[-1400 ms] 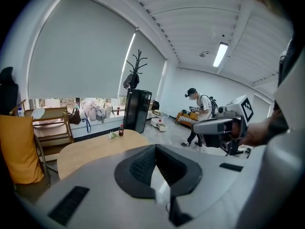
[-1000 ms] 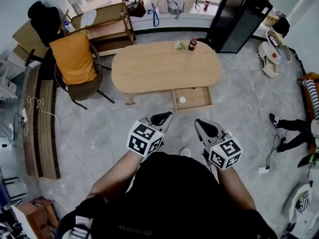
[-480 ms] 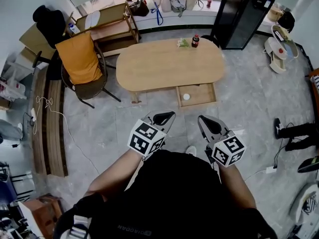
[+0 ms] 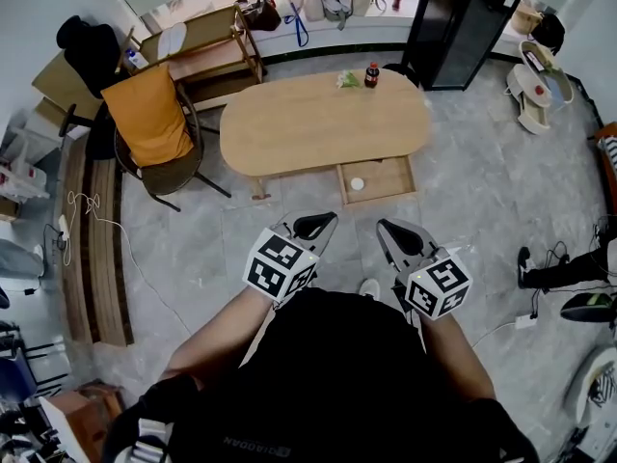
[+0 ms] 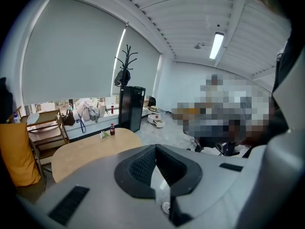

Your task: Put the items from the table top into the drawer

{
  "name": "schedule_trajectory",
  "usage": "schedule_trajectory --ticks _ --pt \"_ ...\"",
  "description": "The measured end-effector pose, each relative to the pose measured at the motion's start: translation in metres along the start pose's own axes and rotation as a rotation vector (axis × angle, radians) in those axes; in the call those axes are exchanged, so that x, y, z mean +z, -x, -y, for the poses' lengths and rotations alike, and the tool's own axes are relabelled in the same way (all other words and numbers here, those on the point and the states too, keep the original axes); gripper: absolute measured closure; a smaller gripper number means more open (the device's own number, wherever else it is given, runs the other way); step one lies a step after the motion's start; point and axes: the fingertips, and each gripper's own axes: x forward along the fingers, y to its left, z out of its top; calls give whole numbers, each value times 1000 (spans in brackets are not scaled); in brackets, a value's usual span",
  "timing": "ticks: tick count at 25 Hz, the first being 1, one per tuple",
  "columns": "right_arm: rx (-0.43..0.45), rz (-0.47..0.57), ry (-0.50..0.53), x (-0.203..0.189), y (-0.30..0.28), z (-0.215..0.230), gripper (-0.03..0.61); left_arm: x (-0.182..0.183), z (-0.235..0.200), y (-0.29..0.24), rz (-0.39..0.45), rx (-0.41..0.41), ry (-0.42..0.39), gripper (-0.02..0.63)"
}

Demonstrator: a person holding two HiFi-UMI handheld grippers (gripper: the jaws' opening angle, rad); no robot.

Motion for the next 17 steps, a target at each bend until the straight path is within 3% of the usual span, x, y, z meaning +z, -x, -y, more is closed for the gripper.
schedule_trajectory --ticks 17 --pt "-7 -20 16 0 -5 -4 575 4 -5 2 12 -4 4 609"
